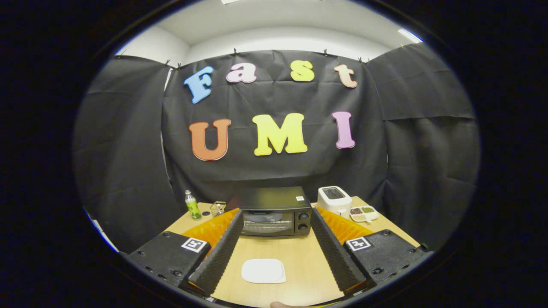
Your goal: Open the toaster oven, put the food inside, and close the toaster oven door.
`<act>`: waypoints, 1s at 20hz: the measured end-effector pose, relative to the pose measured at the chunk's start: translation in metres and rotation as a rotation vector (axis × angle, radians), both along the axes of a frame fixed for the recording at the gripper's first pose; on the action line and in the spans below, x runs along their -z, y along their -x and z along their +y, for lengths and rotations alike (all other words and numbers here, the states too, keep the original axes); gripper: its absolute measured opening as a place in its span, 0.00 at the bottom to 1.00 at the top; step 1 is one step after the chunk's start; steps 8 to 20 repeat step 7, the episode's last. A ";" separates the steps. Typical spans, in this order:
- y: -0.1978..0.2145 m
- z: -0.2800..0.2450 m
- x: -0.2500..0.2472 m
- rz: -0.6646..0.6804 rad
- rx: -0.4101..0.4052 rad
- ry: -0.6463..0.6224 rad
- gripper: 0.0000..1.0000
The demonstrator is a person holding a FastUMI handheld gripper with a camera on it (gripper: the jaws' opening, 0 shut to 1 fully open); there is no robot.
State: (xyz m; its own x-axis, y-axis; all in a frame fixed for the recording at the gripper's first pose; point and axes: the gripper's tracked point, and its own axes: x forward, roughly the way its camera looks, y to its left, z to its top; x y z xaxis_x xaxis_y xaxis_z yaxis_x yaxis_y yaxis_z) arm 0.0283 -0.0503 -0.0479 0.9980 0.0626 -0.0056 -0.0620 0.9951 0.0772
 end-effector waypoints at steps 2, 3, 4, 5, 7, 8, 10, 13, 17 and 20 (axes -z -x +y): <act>0.002 -0.003 -0.005 -0.019 -0.011 -0.007 1.00; 0.005 -0.006 -0.003 -0.017 -0.007 0.003 1.00; 0.007 -0.008 -0.004 -0.012 -0.001 0.015 1.00; 0.008 -0.011 -0.005 -0.010 0.011 0.030 1.00; 0.012 -0.003 -0.010 -0.027 -0.001 0.032 1.00; 0.012 -0.003 -0.010 -0.027 -0.001 0.032 1.00; 0.012 -0.003 -0.010 -0.027 -0.001 0.032 1.00; 0.012 -0.003 -0.010 -0.027 -0.001 0.032 1.00; 0.012 -0.003 -0.010 -0.027 -0.001 0.032 1.00; 0.012 -0.003 -0.010 -0.027 -0.001 0.032 1.00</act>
